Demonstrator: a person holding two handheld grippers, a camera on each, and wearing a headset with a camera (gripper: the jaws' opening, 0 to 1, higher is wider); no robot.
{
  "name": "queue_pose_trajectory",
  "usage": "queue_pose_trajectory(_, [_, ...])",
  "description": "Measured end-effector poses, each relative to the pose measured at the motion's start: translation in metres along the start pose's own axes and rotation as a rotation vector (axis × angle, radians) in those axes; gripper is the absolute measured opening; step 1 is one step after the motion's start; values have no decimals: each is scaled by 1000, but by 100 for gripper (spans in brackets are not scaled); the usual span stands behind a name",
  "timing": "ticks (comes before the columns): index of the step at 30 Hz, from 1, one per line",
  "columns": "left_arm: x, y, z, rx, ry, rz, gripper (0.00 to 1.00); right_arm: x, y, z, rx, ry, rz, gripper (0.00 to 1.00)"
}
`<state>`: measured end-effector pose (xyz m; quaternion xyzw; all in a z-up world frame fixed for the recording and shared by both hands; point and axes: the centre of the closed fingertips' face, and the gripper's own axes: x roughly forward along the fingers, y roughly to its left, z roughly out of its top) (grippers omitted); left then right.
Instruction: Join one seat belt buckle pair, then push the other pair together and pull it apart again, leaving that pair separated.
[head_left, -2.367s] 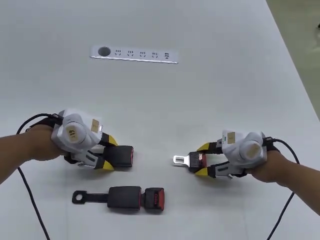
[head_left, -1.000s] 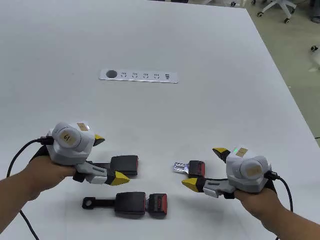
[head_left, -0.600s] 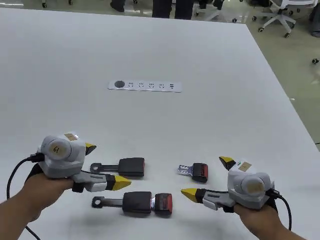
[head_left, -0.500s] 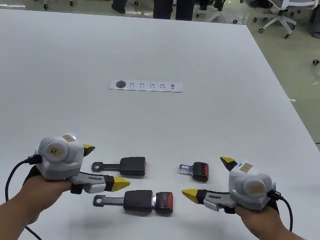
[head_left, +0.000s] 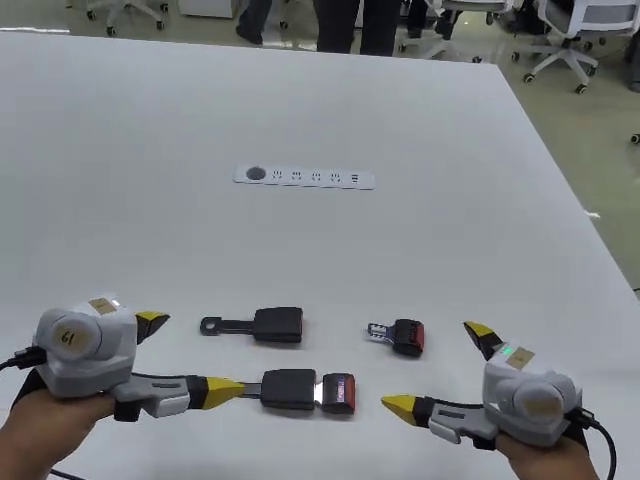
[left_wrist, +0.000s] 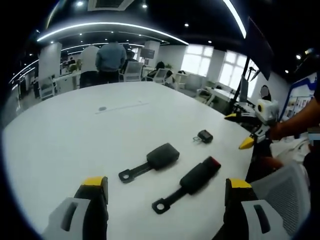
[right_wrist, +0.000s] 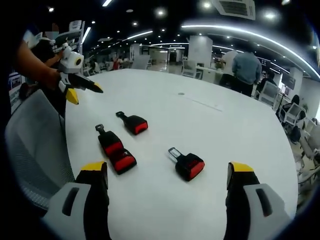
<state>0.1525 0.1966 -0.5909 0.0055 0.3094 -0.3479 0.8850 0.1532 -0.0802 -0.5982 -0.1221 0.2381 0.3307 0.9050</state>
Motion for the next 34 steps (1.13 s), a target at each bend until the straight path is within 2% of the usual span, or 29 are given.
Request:
queue_pose_trajectory(3, [-7, -2, 2, 6, -12, 13, 100, -3, -1, -2, -1, -4, -4, 100])
queue_pose_trajectory(5, [-12, 0, 0, -3, -20, 19, 100, -6, 0, -2, 0, -8, -6, 100])
queue_pose_trajectory(8, [-12, -3, 2, 3, -19, 29, 100, -10, -1, -3, 5, -15, -15, 100])
queue_pose_trajectory(12, [-18, -1, 0, 9, -22, 37, 100, -12, 1, -5, 14, -15, -18, 100])
queue_pose_trajectory(14, [-19, -7, 0, 11, -24, 38, 100, -13, 3, -6, 10, -13, -15, 100])
queue_pose_trajectory(16, [-21, -8, 0, 12, -23, 35, 100, -14, 5, -7, 9, -9, -11, 100])
queue_pose_trajectory(24, [-28, -2, -2, 13, -33, 42, 100, -16, 10, -10, 5, -1, -9, 100])
queue_pose_trajectory(28, [-29, -2, 0, 14, -39, 47, 100, -17, 11, -11, 4, 3, -9, 100])
queue_pose_trajectory(34, [-30, -2, -4, 12, -36, 49, 100, -19, 11, -14, -1, 10, -9, 100])
